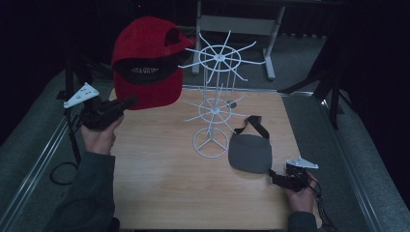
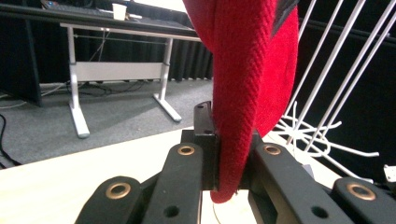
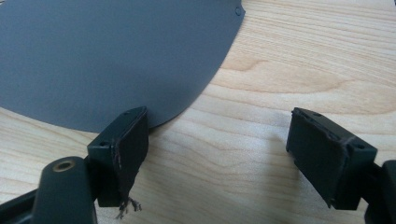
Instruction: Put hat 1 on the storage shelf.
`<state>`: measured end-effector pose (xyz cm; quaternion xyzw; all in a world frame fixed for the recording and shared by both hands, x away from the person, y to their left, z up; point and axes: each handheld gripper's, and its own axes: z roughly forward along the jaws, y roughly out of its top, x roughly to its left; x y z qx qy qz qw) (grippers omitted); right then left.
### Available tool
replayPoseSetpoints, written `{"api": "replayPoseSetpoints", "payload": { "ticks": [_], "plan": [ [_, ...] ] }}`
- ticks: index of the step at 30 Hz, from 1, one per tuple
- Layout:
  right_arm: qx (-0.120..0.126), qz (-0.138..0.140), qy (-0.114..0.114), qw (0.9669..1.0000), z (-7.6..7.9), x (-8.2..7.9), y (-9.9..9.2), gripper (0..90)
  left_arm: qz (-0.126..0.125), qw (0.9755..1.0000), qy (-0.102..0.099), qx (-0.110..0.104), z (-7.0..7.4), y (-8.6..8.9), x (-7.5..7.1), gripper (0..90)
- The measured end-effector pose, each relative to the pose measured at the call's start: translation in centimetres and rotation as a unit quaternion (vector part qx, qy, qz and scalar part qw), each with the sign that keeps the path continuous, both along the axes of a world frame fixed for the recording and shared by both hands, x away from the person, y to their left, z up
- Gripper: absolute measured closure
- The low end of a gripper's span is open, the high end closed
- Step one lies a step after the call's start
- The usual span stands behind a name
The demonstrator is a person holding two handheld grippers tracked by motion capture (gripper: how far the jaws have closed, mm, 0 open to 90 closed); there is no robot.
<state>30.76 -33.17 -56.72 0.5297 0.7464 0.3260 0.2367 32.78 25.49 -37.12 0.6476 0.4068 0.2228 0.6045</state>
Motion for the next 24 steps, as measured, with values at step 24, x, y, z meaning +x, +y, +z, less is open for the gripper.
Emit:
{"api": "replayPoseSetpoints", "payload": {
  "ticks": [24],
  "plan": [
    [0.0,0.0,0.0,1.0,0.0,0.0,0.0,20.9,-0.011,0.9992,0.028,0.026,-4.5,-1.9,-0.1,85.7]
  ]
}}
